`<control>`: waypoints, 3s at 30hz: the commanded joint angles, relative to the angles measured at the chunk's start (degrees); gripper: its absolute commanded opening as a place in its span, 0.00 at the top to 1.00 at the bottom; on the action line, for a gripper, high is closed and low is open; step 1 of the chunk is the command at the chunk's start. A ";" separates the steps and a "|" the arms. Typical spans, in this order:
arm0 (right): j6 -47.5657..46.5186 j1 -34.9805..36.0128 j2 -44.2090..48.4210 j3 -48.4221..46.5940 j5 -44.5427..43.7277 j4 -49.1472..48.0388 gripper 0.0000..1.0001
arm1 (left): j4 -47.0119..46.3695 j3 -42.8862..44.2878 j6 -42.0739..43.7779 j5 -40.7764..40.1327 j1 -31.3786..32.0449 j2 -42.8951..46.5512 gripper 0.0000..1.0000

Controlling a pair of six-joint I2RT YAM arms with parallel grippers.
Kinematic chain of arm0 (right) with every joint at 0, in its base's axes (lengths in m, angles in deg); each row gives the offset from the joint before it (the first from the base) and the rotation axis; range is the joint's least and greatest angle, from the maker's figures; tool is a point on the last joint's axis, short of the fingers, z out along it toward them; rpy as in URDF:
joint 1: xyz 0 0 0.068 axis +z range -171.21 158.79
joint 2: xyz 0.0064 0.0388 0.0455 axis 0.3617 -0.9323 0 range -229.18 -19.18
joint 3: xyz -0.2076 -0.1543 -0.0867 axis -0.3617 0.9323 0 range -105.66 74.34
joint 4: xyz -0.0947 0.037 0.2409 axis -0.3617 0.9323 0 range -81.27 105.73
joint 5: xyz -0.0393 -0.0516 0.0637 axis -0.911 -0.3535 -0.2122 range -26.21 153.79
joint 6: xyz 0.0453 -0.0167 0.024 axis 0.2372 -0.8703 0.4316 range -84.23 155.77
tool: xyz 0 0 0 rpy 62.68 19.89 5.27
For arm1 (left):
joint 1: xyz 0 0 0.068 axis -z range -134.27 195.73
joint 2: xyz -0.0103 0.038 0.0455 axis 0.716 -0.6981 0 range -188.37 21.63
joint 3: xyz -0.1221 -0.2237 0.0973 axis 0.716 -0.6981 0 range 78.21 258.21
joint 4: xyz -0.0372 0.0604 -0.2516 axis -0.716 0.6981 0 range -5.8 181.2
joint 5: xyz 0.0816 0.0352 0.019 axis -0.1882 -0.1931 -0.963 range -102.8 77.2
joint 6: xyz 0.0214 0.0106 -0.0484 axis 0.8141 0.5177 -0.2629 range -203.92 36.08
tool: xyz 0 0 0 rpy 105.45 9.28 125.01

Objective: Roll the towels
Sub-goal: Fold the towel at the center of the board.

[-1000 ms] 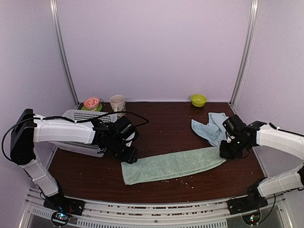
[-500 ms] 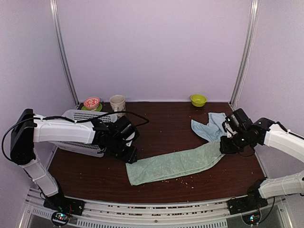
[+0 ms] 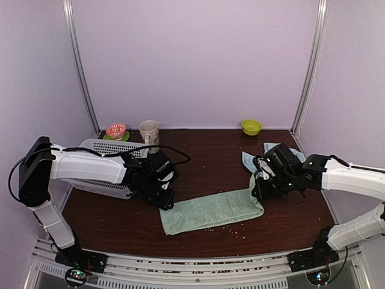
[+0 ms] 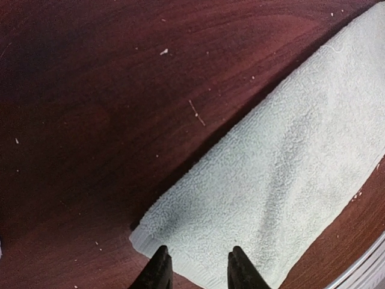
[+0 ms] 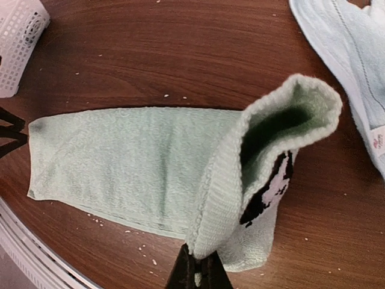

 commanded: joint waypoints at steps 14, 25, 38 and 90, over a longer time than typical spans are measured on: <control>1.26 10.75 -11.68 -8.10 7.26 -13.56 1.00 | 1.43 -2.19 -3.57 -4.89 -0.28 7.36 0.86; 1.49 14.39 -21.89 -15.85 9.29 -13.85 1.00 | 1.88 -5.45 -7.13 -8.63 -0.28 15.67 0.85; 0.00 17.97 -27.83 -21.25 10.27 -11.86 1.00 | 0.41 -11.10 -9.66 -10.36 -0.28 20.48 0.85; -0.26 23.32 -41.82 -37.15 13.15 -6.94 1.00 | 1.16 -14.95 -11.44 -11.96 -0.28 22.15 0.85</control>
